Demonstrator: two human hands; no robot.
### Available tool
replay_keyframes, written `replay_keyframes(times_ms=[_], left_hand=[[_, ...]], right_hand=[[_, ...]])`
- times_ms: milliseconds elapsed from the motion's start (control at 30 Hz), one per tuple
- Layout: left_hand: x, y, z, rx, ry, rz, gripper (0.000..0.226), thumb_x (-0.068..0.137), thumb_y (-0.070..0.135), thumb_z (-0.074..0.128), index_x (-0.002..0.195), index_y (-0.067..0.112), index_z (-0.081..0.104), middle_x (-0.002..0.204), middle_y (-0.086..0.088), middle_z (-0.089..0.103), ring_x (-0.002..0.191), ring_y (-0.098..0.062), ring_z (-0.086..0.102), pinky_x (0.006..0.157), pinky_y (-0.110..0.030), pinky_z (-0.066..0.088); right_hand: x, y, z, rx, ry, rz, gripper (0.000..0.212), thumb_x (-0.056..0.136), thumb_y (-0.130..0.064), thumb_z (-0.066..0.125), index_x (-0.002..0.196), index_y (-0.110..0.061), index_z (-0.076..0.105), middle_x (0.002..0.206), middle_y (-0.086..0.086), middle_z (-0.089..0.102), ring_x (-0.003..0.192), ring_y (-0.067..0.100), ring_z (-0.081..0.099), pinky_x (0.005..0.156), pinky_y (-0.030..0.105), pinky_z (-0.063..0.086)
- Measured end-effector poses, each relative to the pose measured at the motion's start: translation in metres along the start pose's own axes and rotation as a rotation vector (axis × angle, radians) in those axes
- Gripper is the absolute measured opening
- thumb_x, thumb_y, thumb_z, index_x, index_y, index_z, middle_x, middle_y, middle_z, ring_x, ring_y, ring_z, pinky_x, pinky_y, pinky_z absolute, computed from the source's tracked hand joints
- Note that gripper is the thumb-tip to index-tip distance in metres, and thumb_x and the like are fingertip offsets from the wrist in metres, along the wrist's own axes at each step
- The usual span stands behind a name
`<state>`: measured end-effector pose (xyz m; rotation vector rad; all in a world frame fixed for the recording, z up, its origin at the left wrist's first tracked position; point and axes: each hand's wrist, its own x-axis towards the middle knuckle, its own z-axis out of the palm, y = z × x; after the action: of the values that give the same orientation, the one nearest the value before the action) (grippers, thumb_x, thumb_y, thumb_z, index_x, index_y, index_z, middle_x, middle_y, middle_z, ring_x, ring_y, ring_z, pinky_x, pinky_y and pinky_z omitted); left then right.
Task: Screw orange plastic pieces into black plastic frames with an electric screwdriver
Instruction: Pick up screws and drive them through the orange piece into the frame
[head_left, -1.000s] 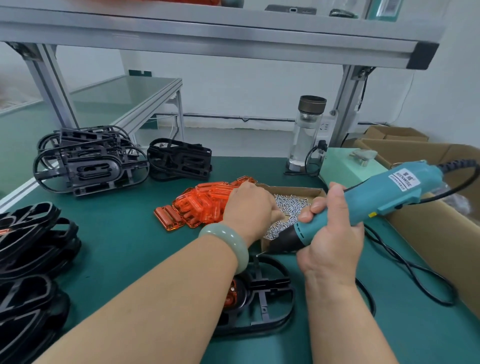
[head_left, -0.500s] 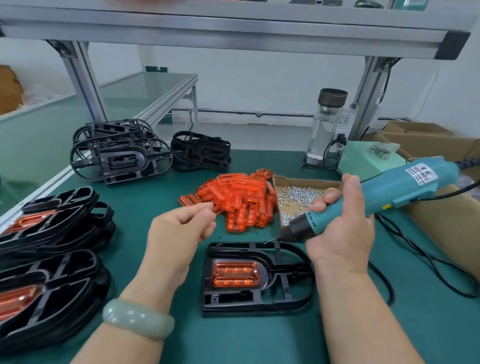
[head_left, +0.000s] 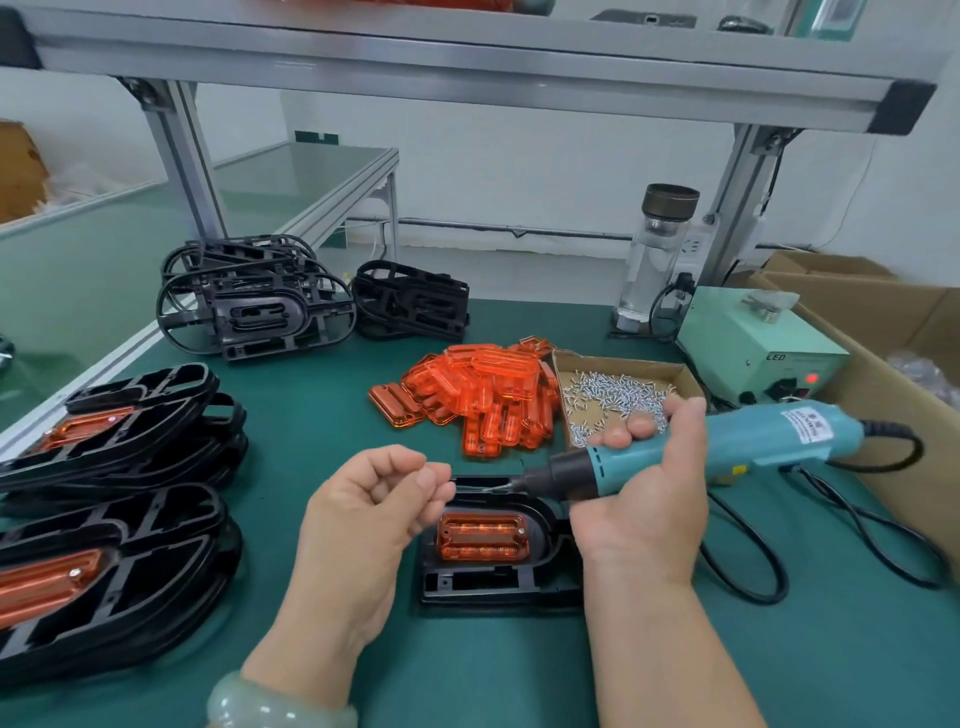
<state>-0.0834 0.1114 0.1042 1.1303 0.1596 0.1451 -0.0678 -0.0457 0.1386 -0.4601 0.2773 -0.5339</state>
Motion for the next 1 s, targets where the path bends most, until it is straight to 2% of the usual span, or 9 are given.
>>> replay_keyframes(times_ms=[133,267,333,400,467,700,833,900,1000], left_hand=[[-0.002,0.0,0.002,0.061,-0.069,-0.02,0.018,0.086,-0.003,0.059,0.094,0.012,0.064,0.081,-0.01,0.074,0.074,-0.017,0.072,0.056,-0.017,0.053],[-0.002,-0.002,0.001,0.217,-0.091,0.006,0.015,0.084,0.008,0.065,0.079,0.018,0.075,0.071,-0.004,0.071,0.054,-0.008,0.06,0.046,-0.015,0.045],[-0.003,-0.001,0.002,0.231,-0.117,0.005,0.007,0.074,0.024,0.071,0.077,0.027,0.076,0.066,-0.001,0.068,0.052,-0.006,0.052,0.045,-0.015,0.042],[-0.005,-0.001,0.003,0.231,-0.144,0.0,0.022,0.059,0.041,0.071,0.076,0.028,0.076,0.067,-0.001,0.069,0.052,-0.005,0.051,0.045,-0.015,0.041],[-0.006,-0.002,0.006,0.251,-0.154,0.002,0.03,0.053,0.048,0.069,0.074,0.027,0.076,0.068,-0.003,0.07,0.051,-0.005,0.051,0.044,-0.015,0.04],[-0.007,-0.005,0.012,0.276,-0.174,0.022,0.028,0.057,0.048,0.068,0.073,0.026,0.076,0.069,-0.004,0.071,0.051,-0.007,0.052,0.043,-0.015,0.04],[-0.009,-0.005,0.013,0.308,-0.19,0.028,0.007,0.072,0.032,0.07,0.074,0.028,0.076,0.067,-0.002,0.071,0.05,-0.004,0.054,0.043,-0.014,0.04],[-0.008,-0.007,0.012,0.342,-0.18,0.042,0.011,0.079,0.024,0.069,0.072,0.027,0.075,0.066,-0.002,0.07,0.049,-0.004,0.052,0.043,-0.014,0.039],[-0.008,-0.007,0.012,0.374,-0.159,0.066,0.016,0.081,0.026,0.068,0.066,0.025,0.074,0.061,-0.003,0.068,0.048,-0.006,0.051,0.043,-0.015,0.038]], right_hand=[[0.001,0.003,-0.006,0.026,-0.007,0.038,0.017,0.092,-0.037,0.063,0.084,-0.026,0.054,0.061,-0.01,0.048,0.049,0.007,0.046,0.055,0.019,0.043],[0.005,0.001,-0.007,0.055,-0.003,0.056,0.015,0.093,-0.04,0.062,0.087,-0.027,0.056,0.062,-0.011,0.049,0.05,0.006,0.047,0.056,0.019,0.044],[0.006,0.001,-0.007,0.08,0.003,0.059,0.017,0.092,-0.041,0.061,0.085,-0.027,0.055,0.061,-0.012,0.049,0.049,0.005,0.047,0.055,0.019,0.043],[0.007,0.001,-0.007,0.109,-0.01,0.066,0.018,0.091,-0.041,0.061,0.084,-0.027,0.053,0.061,-0.012,0.049,0.05,0.005,0.048,0.054,0.018,0.044],[0.007,0.001,-0.008,0.127,-0.021,0.071,0.019,0.092,-0.042,0.061,0.083,-0.027,0.053,0.062,-0.013,0.049,0.05,0.004,0.048,0.054,0.018,0.045],[0.006,0.004,-0.006,0.144,-0.011,0.079,0.018,0.092,-0.041,0.062,0.085,-0.026,0.055,0.061,-0.011,0.049,0.047,0.005,0.047,0.054,0.018,0.044],[0.005,0.005,-0.006,0.156,-0.008,0.088,0.017,0.091,-0.038,0.064,0.085,-0.025,0.056,0.06,-0.011,0.05,0.047,0.005,0.048,0.053,0.019,0.045],[0.005,0.004,-0.005,0.154,-0.011,0.084,0.016,0.092,-0.037,0.063,0.086,-0.024,0.055,0.06,-0.011,0.05,0.047,0.005,0.047,0.053,0.018,0.044],[0.004,0.005,-0.006,0.141,-0.027,0.083,0.016,0.093,-0.037,0.061,0.086,-0.025,0.055,0.06,-0.011,0.05,0.048,0.005,0.047,0.055,0.019,0.044]])
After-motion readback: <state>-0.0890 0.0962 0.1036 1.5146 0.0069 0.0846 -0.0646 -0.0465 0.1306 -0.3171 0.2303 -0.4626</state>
